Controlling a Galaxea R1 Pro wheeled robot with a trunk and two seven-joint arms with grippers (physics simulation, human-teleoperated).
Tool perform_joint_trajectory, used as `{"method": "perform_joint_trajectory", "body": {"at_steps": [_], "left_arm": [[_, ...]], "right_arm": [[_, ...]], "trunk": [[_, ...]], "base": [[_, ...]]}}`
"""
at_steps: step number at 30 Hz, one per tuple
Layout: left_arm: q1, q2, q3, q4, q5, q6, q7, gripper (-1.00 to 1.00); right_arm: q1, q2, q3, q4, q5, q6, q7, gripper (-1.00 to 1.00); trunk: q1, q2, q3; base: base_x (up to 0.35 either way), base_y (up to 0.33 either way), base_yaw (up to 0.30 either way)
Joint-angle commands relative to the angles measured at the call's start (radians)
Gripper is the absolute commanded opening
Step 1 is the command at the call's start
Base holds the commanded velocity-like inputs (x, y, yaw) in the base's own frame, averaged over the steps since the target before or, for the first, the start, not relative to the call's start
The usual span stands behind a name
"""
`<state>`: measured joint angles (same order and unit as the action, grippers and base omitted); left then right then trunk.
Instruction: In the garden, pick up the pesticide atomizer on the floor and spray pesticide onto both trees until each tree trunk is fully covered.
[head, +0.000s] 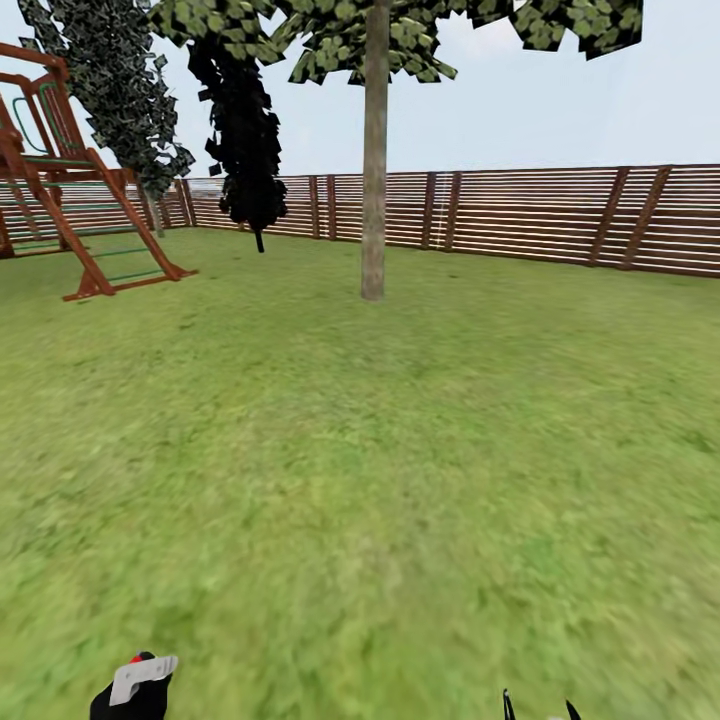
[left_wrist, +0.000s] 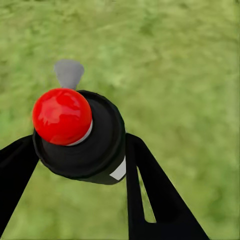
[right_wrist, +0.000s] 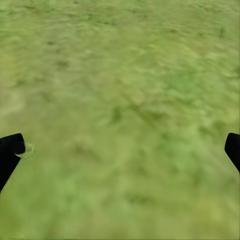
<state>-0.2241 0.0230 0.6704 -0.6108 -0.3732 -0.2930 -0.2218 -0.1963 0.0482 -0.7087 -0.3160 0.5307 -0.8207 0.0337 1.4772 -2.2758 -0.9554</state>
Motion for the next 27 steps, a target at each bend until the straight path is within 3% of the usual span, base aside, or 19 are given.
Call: {"method": "perform_joint_trajectory", "body": {"at_steps": [1,27], "left_arm": [[0.000,0.000,0.000,0.000,0.000,0.000,-0.001,-1.00],[0.000,0.002,0.001,-0.001,0.000,0.000,-0.001,-1.00]], "right_arm": [[0.000,0.000,0.000,0.000,0.000,0.000,0.000,1.00],[0.000,0.001,0.000,0.000,0.000,0.000,0.000,1.00]], "trunk": [[0.000,0.000,0.000],[0.000,0.000,0.000]], "base": [[0.340,0.000,0.000],[0.340,0.000,0.000]]}}
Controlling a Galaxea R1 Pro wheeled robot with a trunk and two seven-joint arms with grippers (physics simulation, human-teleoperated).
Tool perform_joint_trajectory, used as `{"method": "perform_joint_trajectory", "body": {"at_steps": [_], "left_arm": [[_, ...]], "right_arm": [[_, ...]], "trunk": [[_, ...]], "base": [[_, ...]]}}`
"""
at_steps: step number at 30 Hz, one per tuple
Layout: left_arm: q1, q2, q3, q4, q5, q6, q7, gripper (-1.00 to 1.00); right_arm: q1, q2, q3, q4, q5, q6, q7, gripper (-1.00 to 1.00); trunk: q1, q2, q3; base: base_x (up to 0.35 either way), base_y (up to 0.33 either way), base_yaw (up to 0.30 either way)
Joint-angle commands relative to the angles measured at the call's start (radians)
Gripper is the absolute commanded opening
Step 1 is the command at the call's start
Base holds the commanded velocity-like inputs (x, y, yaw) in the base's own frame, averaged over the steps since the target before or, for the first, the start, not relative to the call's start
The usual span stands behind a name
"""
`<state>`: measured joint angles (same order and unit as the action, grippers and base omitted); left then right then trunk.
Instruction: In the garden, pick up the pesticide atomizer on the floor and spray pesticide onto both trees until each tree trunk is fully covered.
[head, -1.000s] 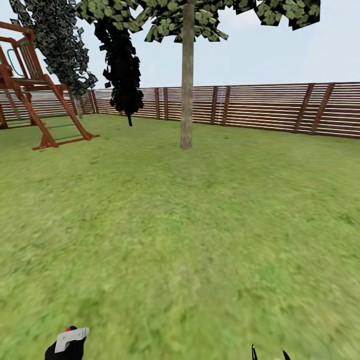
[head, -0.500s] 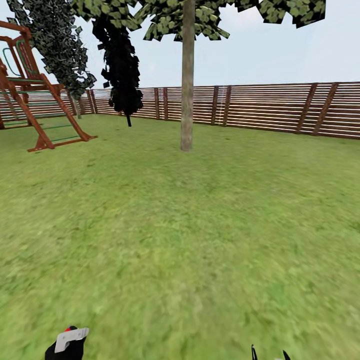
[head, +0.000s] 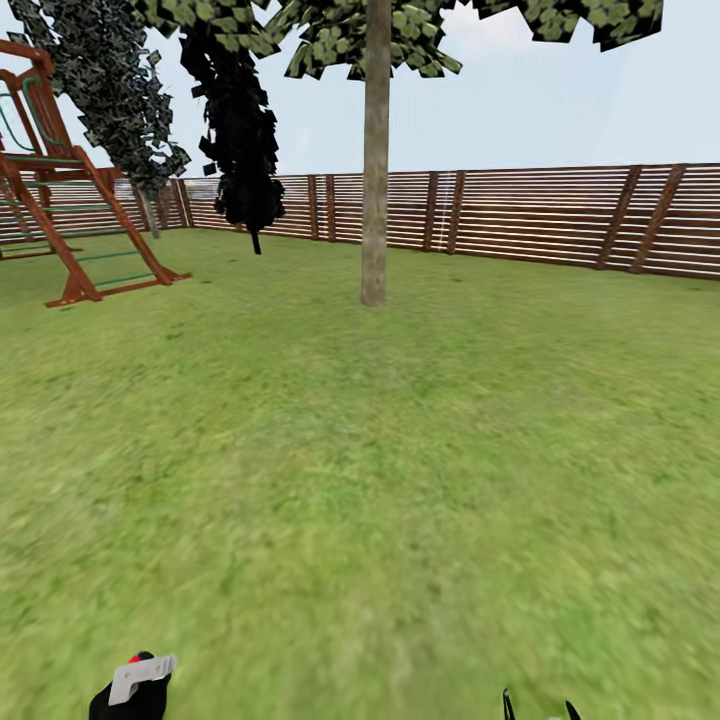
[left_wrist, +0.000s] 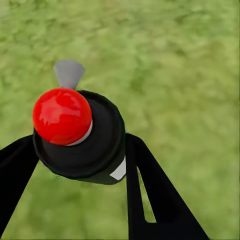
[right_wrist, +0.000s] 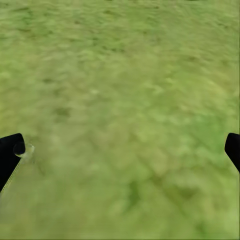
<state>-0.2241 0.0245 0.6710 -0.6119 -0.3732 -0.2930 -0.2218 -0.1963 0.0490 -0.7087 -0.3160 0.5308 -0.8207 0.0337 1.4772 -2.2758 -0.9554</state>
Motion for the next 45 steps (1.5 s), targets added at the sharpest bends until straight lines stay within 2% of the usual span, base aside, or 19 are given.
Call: {"method": "perform_joint_trajectory", "body": {"at_steps": [1,45], "left_arm": [[0.000,0.000,0.000,0.000,0.000,0.000,-0.001,-1.00],[0.000,0.000,0.001,0.000,0.000,0.000,-0.001,-1.00]], "right_arm": [[0.000,0.000,0.000,0.000,0.000,0.000,0.000,1.00],[0.000,0.000,-0.001,0.000,0.000,0.000,0.000,1.00]], "trunk": [[0.000,0.000,0.000],[0.000,0.000,0.000]], "base": [[0.340,0.000,0.000],[0.340,0.000,0.000]]}}
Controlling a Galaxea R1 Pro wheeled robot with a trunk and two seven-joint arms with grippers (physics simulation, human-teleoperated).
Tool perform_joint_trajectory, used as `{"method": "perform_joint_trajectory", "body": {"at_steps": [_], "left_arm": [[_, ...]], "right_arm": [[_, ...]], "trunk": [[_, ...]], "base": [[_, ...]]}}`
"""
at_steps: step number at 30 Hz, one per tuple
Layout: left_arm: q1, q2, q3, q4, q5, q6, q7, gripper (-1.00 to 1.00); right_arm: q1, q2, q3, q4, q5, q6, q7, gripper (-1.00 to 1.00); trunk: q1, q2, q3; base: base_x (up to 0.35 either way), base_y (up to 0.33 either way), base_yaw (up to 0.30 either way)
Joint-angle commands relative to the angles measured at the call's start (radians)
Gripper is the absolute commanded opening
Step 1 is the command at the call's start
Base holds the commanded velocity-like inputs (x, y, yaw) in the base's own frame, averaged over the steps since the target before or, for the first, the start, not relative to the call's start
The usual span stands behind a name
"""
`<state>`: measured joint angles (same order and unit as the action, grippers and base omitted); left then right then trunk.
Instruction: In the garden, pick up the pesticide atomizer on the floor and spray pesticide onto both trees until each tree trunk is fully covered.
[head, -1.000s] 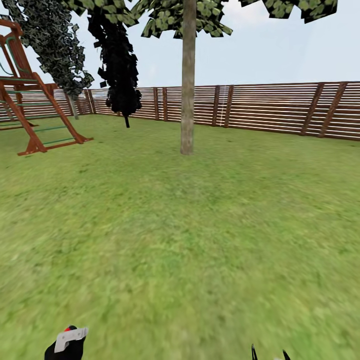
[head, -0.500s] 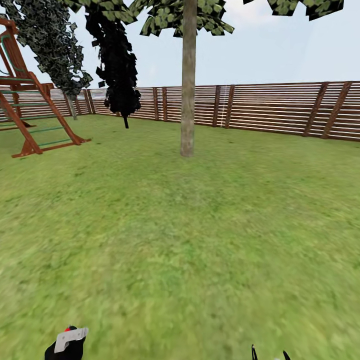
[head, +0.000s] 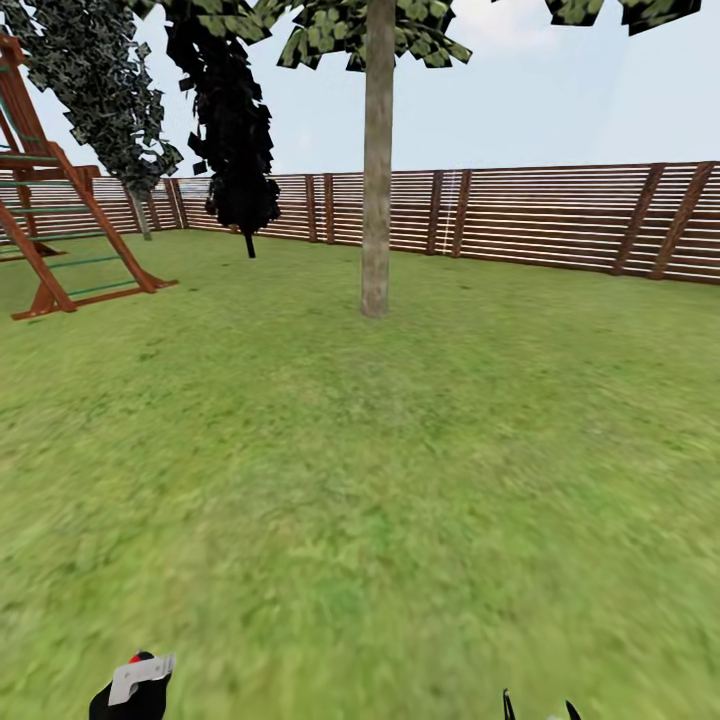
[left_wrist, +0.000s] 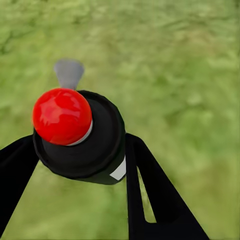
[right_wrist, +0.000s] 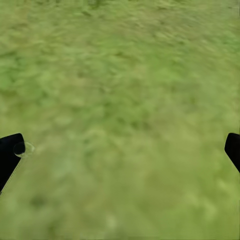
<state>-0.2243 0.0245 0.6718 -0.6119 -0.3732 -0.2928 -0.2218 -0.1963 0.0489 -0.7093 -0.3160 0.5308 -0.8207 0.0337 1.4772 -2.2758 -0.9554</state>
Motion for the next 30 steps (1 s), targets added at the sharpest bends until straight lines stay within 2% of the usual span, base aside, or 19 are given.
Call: {"method": "perform_joint_trajectory", "body": {"at_steps": [1,30], "left_arm": [[0.000,0.000,0.000,0.000,0.000,0.000,-0.001,-1.00],[0.000,0.000,0.000,-0.002,0.000,-0.001,-0.001,-1.00]], "right_arm": [[0.000,0.000,0.000,0.000,0.000,0.000,0.000,1.00],[0.000,-0.001,0.000,0.000,0.000,0.000,0.000,1.00]], "trunk": [[0.000,0.000,0.000],[0.000,0.000,0.000]], "base": [[0.340,0.000,0.000],[0.340,0.000,0.000]]}}
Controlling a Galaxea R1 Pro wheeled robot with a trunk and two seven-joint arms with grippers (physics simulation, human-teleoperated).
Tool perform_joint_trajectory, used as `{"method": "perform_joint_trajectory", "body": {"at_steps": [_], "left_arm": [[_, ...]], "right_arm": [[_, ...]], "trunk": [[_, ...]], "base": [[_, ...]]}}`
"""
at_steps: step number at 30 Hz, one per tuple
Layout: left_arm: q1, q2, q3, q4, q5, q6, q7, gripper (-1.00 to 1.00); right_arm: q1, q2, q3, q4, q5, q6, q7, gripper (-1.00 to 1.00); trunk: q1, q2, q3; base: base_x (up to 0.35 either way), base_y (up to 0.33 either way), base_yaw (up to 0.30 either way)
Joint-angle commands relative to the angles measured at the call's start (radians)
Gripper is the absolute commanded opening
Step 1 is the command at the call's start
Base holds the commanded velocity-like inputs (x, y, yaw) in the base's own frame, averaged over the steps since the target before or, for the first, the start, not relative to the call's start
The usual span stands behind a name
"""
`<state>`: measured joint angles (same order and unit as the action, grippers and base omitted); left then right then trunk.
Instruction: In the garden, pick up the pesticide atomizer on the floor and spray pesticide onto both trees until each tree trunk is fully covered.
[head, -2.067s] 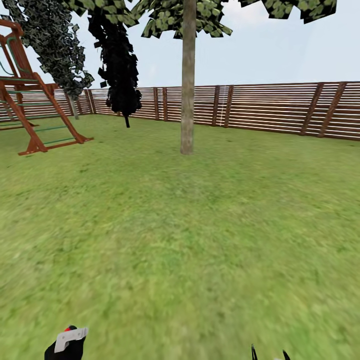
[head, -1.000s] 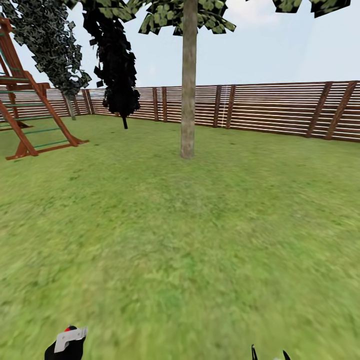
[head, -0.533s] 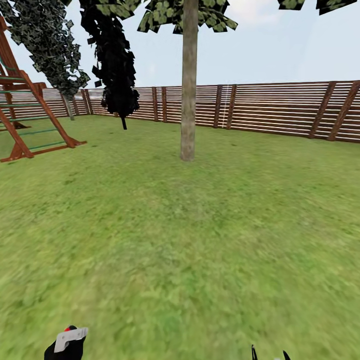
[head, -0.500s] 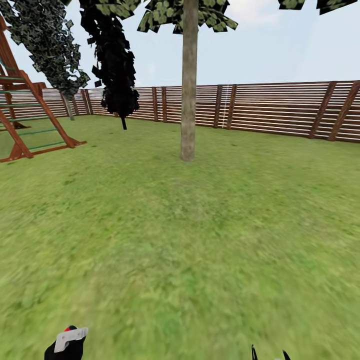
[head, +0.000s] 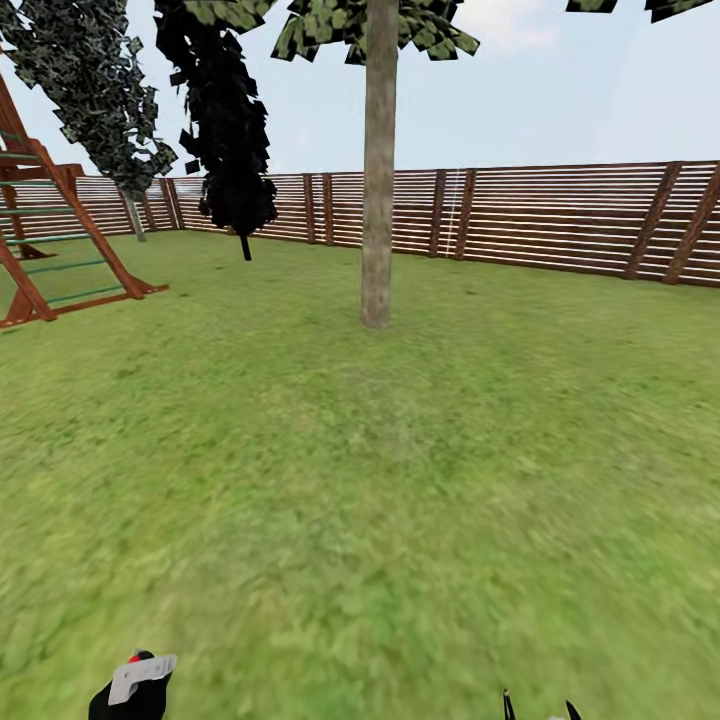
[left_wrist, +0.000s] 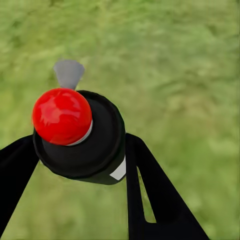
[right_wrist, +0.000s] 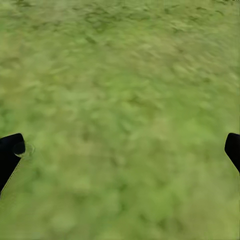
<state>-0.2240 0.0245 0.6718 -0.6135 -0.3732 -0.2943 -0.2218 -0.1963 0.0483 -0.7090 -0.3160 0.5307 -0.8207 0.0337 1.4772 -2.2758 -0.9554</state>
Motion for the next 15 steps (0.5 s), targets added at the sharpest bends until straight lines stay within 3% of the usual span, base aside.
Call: {"method": "perform_joint_trajectory", "body": {"at_steps": [1,15], "left_arm": [[0.000,0.000,0.000,0.000,0.000,0.000,-0.001,-1.00],[0.000,0.002,0.000,0.000,0.000,0.001,-0.001,-1.00]], "right_arm": [[0.000,0.000,0.000,0.000,0.000,0.000,0.000,1.00],[0.000,0.000,0.000,0.000,0.000,0.000,0.000,1.00]], "trunk": [[0.000,0.000,0.000],[0.000,0.000,0.000]], "base": [[0.340,0.000,0.000],[0.340,0.000,0.000]]}}
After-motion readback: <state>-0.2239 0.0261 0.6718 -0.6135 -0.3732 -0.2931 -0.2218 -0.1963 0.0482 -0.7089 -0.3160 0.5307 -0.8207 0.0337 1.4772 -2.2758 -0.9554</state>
